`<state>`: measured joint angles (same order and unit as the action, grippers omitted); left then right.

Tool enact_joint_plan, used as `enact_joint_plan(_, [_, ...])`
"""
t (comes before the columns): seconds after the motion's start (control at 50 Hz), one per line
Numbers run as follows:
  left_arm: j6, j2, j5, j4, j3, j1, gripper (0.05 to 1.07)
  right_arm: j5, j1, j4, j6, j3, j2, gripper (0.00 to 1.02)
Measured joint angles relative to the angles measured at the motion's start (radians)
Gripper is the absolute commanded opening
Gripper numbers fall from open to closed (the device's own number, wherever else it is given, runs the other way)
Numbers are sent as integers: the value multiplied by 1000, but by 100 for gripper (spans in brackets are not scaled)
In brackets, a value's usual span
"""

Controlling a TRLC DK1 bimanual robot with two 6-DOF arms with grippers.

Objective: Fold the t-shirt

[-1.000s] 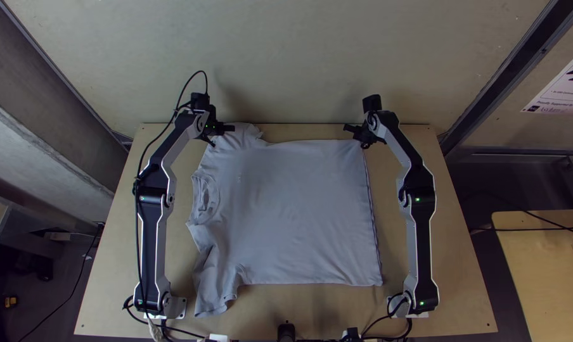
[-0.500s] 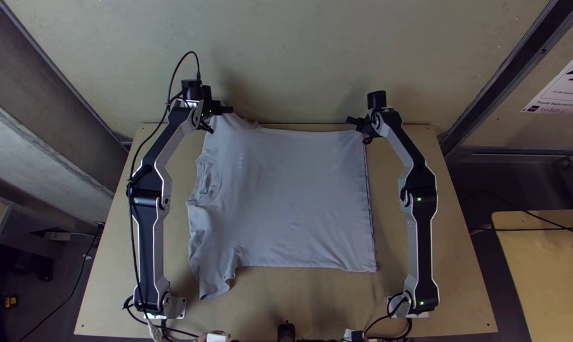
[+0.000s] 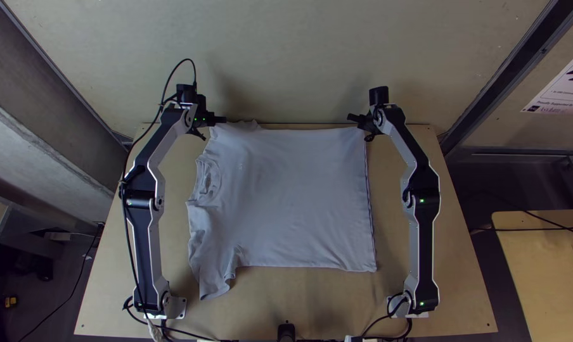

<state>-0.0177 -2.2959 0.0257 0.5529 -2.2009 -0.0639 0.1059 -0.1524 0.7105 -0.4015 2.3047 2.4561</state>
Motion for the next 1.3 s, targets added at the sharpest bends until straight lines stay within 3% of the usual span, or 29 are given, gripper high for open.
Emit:
enact_joint_plan(0.42, [11, 126, 21, 31, 171, 14, 8, 8, -5, 86, 22, -82, -91, 2])
enact_joint_plan(0.84, [11, 372, 39, -96, 549, 14, 8, 23, -17, 92, 36, -312, -244, 2])
enact_joint_plan(1.3, [11, 608, 41, -179, 886, 14, 8, 40, -50, -5, 36, -677, -479, 2])
